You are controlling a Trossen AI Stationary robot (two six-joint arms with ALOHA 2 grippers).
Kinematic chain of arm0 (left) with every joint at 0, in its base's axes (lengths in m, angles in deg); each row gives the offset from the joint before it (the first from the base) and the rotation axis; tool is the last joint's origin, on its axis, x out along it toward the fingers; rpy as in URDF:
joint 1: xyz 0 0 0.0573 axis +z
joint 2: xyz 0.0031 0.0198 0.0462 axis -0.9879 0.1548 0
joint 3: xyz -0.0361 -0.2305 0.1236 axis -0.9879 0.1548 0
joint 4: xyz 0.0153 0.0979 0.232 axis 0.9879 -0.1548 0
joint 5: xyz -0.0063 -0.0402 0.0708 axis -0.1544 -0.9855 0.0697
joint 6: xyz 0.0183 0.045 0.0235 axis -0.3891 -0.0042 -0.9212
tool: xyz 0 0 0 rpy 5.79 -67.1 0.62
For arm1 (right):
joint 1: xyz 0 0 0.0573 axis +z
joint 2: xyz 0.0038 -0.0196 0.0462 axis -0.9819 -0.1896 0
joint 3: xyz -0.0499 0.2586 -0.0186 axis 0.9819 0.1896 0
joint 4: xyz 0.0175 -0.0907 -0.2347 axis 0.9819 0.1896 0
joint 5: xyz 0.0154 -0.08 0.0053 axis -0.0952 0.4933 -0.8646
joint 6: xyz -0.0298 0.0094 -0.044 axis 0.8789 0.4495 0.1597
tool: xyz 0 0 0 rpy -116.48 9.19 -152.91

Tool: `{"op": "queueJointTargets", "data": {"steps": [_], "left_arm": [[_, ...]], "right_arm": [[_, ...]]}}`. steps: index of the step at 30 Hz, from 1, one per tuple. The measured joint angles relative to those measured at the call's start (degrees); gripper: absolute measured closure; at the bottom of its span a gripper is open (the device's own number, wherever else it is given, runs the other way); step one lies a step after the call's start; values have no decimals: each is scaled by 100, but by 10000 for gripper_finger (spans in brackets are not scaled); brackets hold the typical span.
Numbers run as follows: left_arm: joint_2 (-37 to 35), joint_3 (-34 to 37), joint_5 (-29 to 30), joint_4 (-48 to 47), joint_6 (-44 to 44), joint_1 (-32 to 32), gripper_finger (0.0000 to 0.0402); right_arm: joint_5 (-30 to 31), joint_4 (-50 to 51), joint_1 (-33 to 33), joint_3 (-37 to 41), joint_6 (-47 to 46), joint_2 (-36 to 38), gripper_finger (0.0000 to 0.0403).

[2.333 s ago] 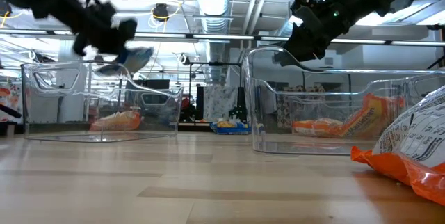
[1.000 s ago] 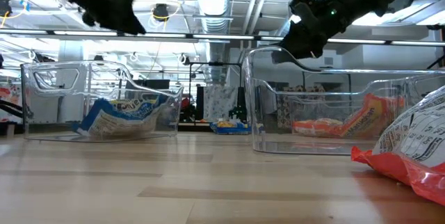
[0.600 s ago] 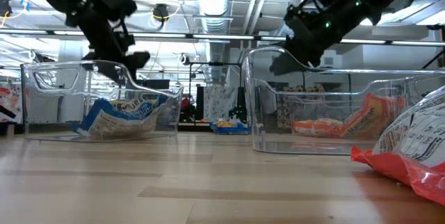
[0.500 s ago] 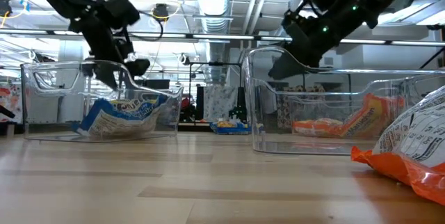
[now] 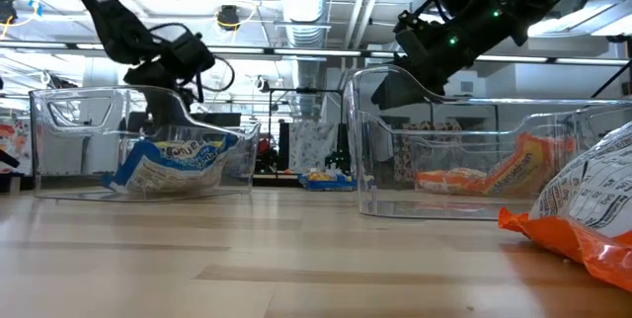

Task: Sort Maruchan noodles
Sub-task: Put the orange noodle pack into the top transparent bin

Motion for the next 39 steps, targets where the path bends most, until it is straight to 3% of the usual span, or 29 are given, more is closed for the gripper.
{"op": "queueJointTargets", "data": {"steps": [5,11,15,19,21,32,39], "left_arm": [[274,-8,-346,56,268,363,226],[548,-37,-666,482,-31,397,238],[652,-43,-630,526,-63,397,288],[665,-43,-726,481,-222,395,379],[610,-43,-775,474,-342,393,390],[-956,-435,-810,262,-1403,26,400],[-1824,-491,-982,269,-1879,-714,401]], "right_arm": [[-4,-5,28,0,2,0,179],[-7,-119,25,0,2,0,179],[-9,-119,66,0,2,0,179],[-22,-117,71,0,4,0,179],[-22,-117,69,0,3,0,179],[-20,-117,71,0,152,0,179],[-20,-89,110,2,220,29,179]]}}
